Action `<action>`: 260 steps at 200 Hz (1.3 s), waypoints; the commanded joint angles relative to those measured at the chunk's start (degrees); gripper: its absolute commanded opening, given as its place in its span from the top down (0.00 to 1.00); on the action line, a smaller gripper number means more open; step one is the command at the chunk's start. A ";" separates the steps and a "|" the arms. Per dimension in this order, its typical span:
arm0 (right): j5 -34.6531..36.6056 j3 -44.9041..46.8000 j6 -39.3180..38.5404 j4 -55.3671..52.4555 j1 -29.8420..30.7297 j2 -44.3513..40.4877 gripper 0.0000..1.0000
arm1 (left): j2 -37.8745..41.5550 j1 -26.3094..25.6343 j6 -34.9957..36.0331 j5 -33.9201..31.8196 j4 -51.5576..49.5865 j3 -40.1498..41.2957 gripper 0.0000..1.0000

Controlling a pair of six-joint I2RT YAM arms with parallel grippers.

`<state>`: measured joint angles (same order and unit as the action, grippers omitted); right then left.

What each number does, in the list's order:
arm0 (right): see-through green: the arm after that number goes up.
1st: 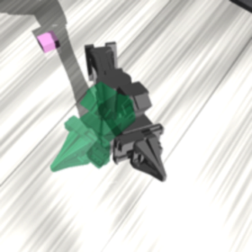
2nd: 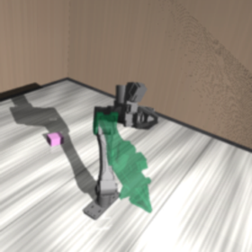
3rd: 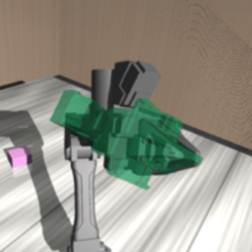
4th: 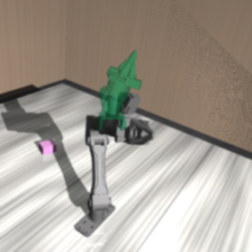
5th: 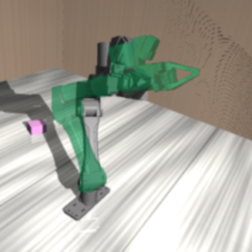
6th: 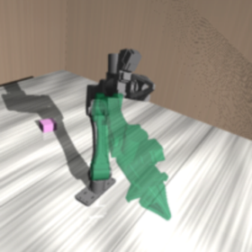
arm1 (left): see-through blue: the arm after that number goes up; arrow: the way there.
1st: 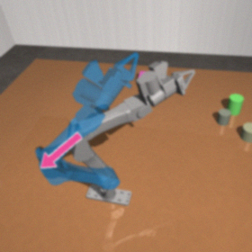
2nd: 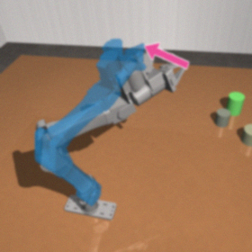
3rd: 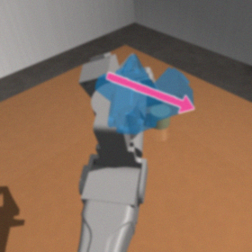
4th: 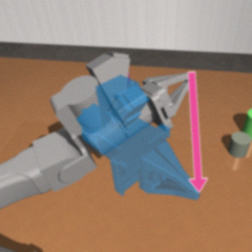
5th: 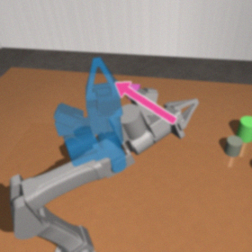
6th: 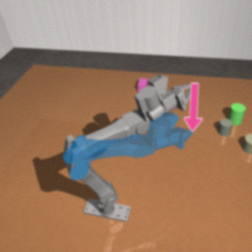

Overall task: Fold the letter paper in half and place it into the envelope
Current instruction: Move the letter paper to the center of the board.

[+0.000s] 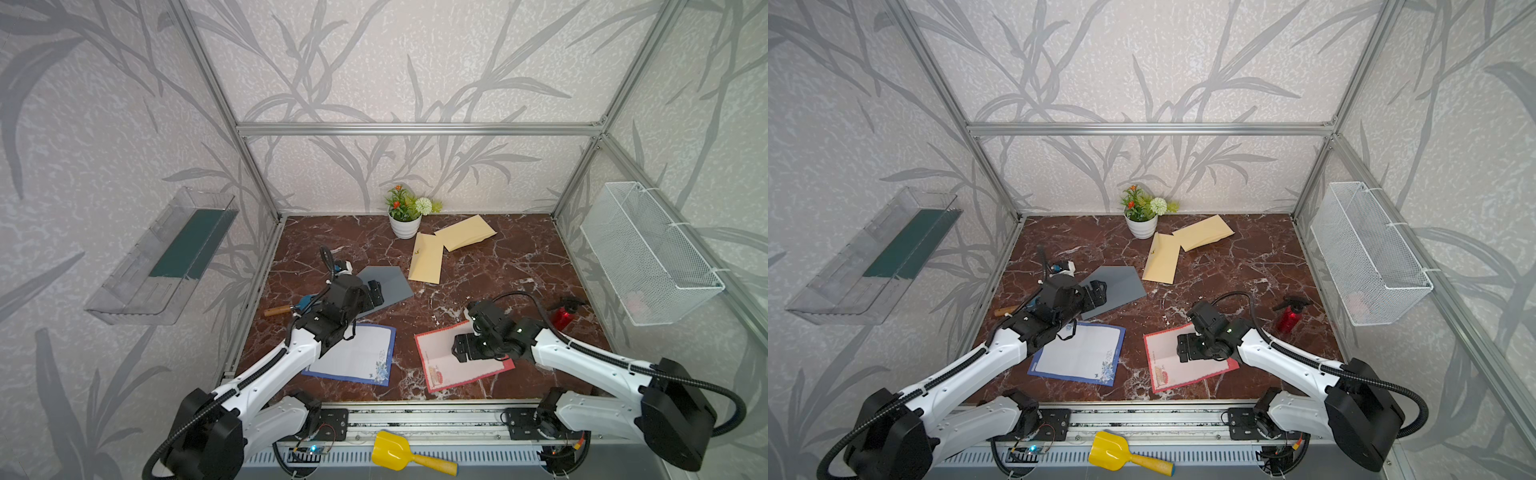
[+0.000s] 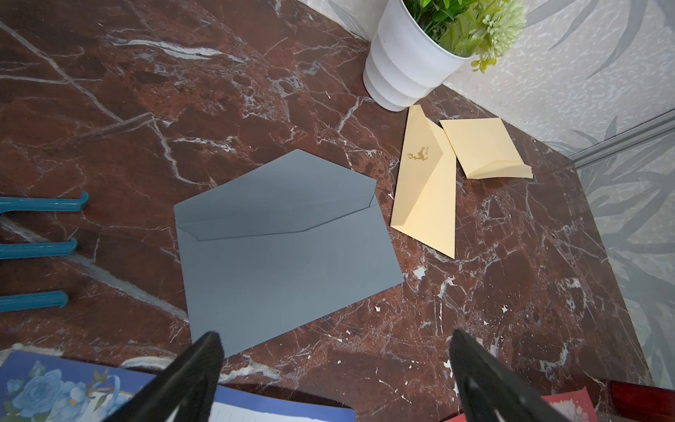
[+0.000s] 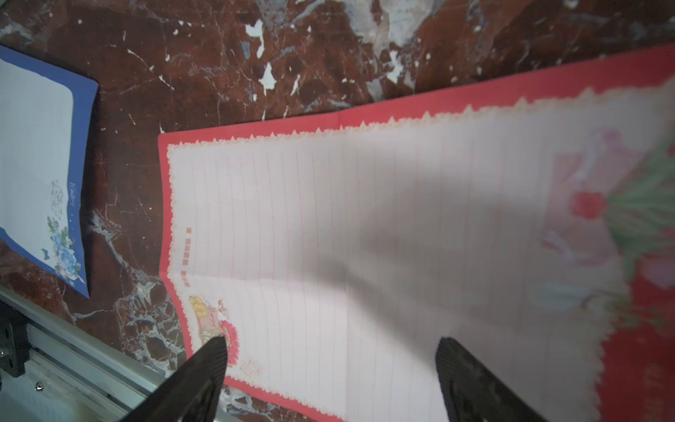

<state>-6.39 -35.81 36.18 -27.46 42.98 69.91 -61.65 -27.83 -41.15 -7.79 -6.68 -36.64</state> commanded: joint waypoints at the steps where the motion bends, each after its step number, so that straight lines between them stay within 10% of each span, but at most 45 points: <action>1: 0.70 -1.14 2.54 5.18 0.35 3.61 0.11 | 1.24 0.32 -1.32 -0.24 0.80 0.90 0.04; 183: 3.33 -15.25 2.81 20.59 -12.43 33.54 0.11 | -6.89 0.21 -2.01 11.90 2.71 -2.37 0.06; 260: 0.33 -19.49 -6.33 14.23 -12.95 23.35 0.12 | -18.37 -0.02 -0.45 22.33 8.36 -6.71 0.09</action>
<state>-4.89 -54.48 33.36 -7.99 30.50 99.09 -76.84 -27.68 -42.13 9.82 -1.63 -39.79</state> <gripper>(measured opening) 0.882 0.918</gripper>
